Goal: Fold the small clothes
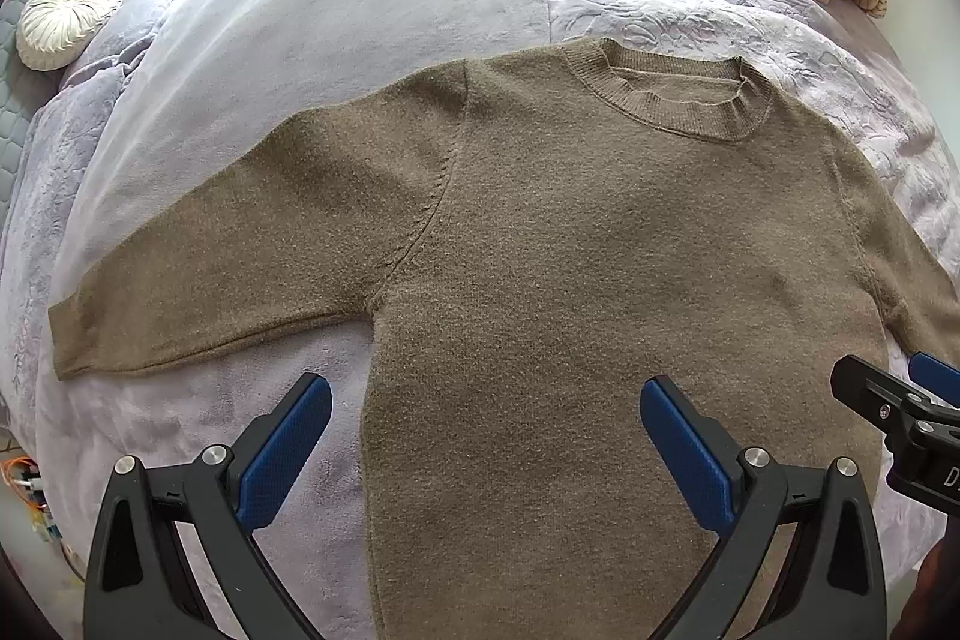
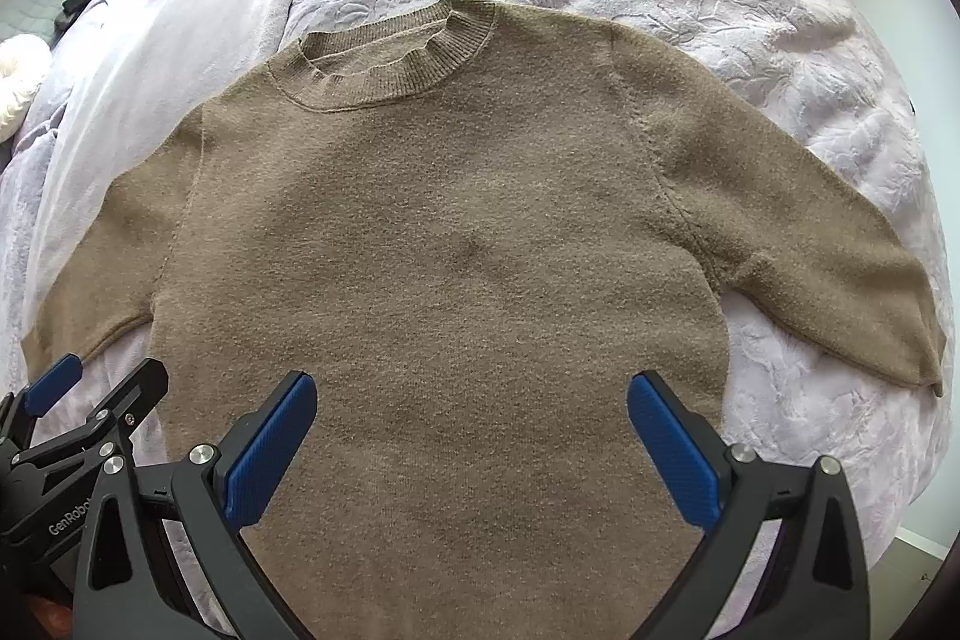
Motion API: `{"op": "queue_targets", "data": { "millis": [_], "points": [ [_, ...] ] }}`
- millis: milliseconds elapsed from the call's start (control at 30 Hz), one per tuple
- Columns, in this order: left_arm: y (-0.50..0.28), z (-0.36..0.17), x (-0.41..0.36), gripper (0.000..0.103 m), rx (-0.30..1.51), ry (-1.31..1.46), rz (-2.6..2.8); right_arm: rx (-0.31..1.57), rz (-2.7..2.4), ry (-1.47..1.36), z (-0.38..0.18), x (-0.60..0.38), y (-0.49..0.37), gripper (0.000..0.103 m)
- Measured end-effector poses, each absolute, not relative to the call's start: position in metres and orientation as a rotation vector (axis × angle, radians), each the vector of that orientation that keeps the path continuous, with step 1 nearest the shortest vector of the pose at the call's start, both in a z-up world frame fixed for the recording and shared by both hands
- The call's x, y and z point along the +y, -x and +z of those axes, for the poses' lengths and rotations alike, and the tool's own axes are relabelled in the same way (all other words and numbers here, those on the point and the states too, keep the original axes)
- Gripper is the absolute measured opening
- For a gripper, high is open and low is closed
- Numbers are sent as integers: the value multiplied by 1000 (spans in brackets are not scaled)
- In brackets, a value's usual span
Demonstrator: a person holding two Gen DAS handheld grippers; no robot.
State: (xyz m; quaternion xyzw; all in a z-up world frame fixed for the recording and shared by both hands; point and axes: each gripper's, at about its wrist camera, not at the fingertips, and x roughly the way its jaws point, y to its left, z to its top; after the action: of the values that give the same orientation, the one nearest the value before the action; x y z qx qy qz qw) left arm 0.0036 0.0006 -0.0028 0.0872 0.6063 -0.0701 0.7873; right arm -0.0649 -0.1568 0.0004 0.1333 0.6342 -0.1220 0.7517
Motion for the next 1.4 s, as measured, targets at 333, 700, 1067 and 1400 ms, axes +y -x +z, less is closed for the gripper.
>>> {"op": "queue_targets", "data": {
  "millis": [333,700,1067,1400],
  "points": [
    [-2,-3,0,103,1328,-210,-142,1382,-271,-283,1,-157,66,103],
    [1,-2,-1,103,1333,-219,-142,1382,-276,-281,1,-157,67,103],
    [2,0,-2,103,1310,-227,-139,1382,-277,-279,2,-157,69,103],
    [3,-1,-3,103,1320,-202,-166,1384,-278,-278,3,-157,70,103]
  ]
}}
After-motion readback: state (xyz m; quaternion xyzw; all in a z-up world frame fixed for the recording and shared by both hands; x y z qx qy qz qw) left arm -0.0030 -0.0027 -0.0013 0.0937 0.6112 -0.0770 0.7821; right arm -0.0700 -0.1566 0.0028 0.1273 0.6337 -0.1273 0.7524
